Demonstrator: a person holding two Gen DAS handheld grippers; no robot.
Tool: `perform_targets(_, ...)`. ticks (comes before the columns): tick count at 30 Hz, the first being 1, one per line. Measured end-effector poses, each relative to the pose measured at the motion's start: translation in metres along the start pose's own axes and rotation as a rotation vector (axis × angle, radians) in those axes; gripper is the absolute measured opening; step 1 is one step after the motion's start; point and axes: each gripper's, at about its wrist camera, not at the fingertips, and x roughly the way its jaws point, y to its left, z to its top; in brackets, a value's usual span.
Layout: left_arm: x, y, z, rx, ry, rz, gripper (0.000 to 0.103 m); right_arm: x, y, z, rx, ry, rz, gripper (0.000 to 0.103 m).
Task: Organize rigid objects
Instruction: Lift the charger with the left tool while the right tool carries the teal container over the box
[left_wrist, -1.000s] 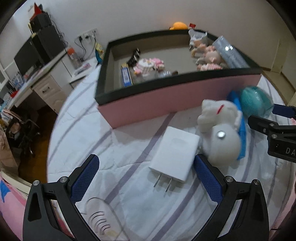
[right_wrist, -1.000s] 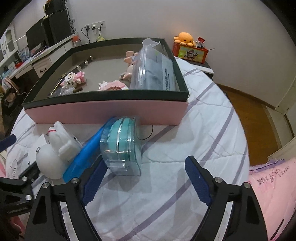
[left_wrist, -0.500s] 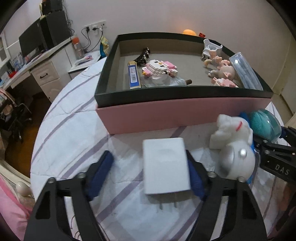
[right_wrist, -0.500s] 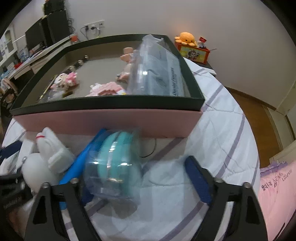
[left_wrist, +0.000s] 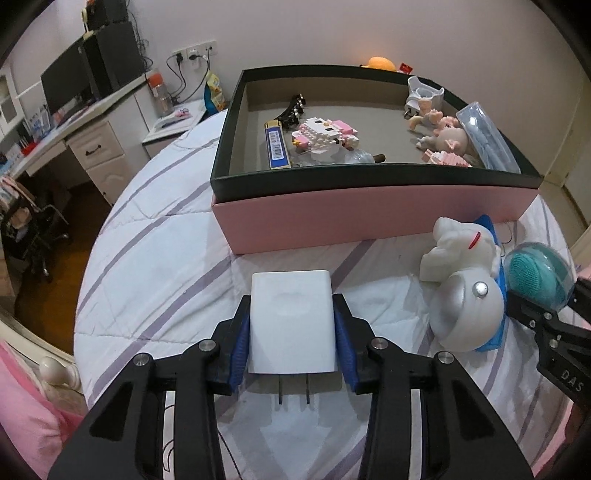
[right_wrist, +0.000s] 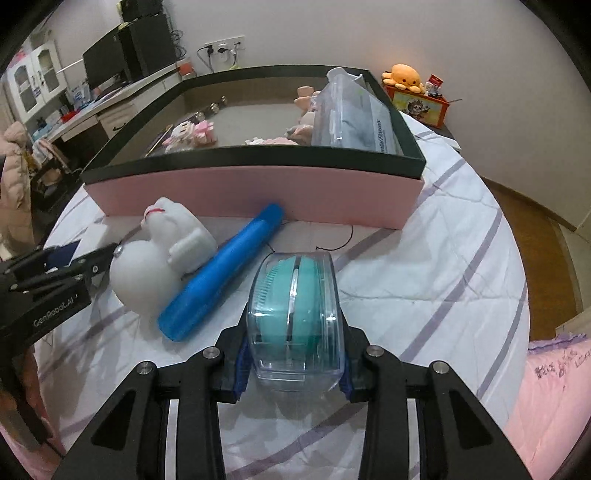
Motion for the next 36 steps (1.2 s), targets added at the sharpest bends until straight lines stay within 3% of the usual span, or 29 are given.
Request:
perform_targets(2,0.001,0.002,-0.001,-0.023,0.002,0.032,0.062,0.002,0.005,0.002,-0.018,-0.004,-0.011,0.046)
perform_targets(4,0.003,0.008,-0.001,-0.041,-0.002,0.024,0.064,0.002,0.008,0.002,-0.019,-0.007,-0.019,0.047)
perform_targets(5,0.002,0.009,-0.002,-0.043,-0.002,0.015,0.061,0.002,0.009,0.001,-0.019,-0.008,-0.021,0.045)
perform_targets(7,-0.001,0.009,-0.002,-0.023,-0.006,-0.021,0.040,-0.001,0.005,0.000,-0.002,-0.007,-0.010,0.038)
perform_targets(11,-0.003,0.003,-0.004,0.006,-0.010,0.011,0.041,-0.003,0.002,-0.001,0.017,-0.001,0.002,0.038)
perform_targets(26,-0.015,0.000,-0.004,-0.009,0.012,-0.003,0.041,-0.032,-0.002,0.003,0.052,-0.053,0.010,0.038)
perform_targets(31,-0.043,-0.002,-0.003,-0.006,-0.042,-0.007,0.041,-0.062,0.000,0.002,0.056,-0.116,-0.012,0.038)
perform_targets(36,-0.095,-0.002,0.002,-0.003,-0.164,0.011,0.041,-0.109,0.010,-0.005,0.035,-0.215,-0.020,0.038)
